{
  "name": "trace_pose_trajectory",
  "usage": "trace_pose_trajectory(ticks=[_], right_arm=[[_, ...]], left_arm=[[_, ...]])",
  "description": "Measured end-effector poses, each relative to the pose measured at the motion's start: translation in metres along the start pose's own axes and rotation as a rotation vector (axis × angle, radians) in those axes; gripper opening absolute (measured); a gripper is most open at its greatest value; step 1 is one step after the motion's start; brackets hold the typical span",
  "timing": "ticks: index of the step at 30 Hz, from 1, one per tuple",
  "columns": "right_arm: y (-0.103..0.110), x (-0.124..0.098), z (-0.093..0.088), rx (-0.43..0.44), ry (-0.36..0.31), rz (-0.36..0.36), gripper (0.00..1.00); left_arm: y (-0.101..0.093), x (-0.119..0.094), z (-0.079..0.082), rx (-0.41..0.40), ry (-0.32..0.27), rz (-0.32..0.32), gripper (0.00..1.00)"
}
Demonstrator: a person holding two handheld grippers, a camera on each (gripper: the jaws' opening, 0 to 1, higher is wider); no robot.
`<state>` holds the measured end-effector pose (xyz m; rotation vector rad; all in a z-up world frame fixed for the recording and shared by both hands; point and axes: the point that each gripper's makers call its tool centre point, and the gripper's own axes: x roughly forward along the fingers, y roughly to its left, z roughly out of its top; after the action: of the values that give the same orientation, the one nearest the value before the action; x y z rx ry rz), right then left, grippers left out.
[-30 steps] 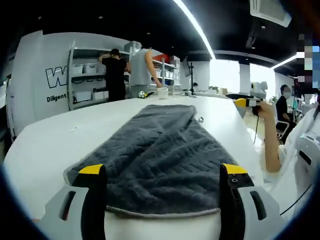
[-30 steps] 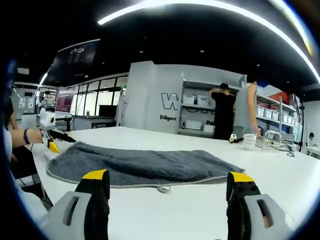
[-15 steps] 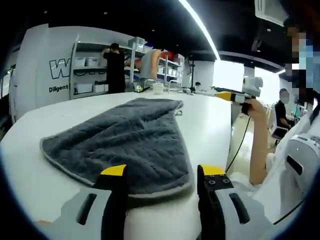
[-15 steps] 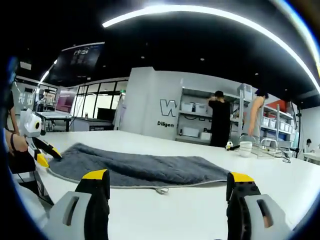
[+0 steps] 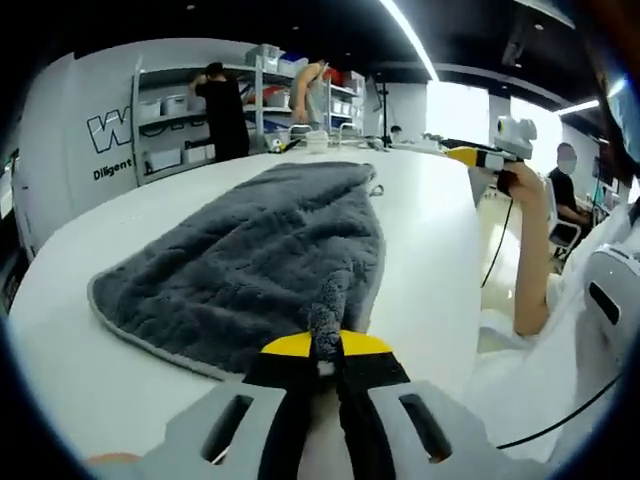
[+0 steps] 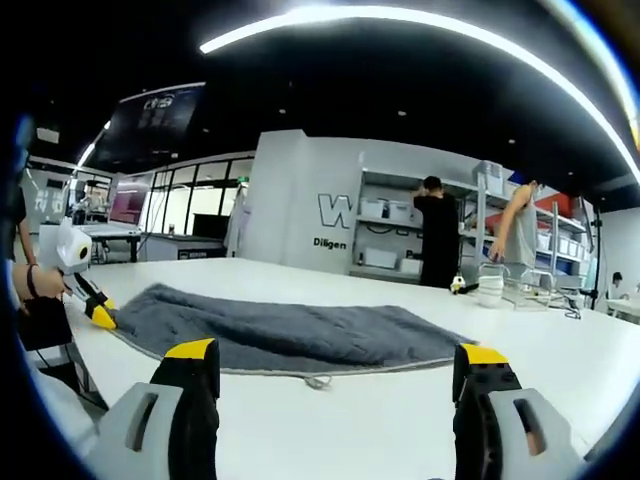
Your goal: Open the folded towel by lifting each exposed corner and separating the folded layers until the towel lies flat within the target outline without major curled edges
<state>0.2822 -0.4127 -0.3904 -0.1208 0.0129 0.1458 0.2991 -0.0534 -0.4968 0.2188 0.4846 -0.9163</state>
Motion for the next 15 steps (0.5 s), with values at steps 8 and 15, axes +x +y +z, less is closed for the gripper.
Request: trace_pose_trajectory(ticks=[8, 15], right_arm=[[-0.008, -0.004, -0.001, 0.006, 0.007, -0.023, 0.99], [-0.007, -0.002, -0.006, 0.002, 0.033, -0.019, 0.99]], left_arm=[[0.081, -0.048, -0.025, -0.033, 0.117, 0.134, 0.06], [0.168, -0.107, -0.053, -0.065, 0.207, 0.317, 0.06]])
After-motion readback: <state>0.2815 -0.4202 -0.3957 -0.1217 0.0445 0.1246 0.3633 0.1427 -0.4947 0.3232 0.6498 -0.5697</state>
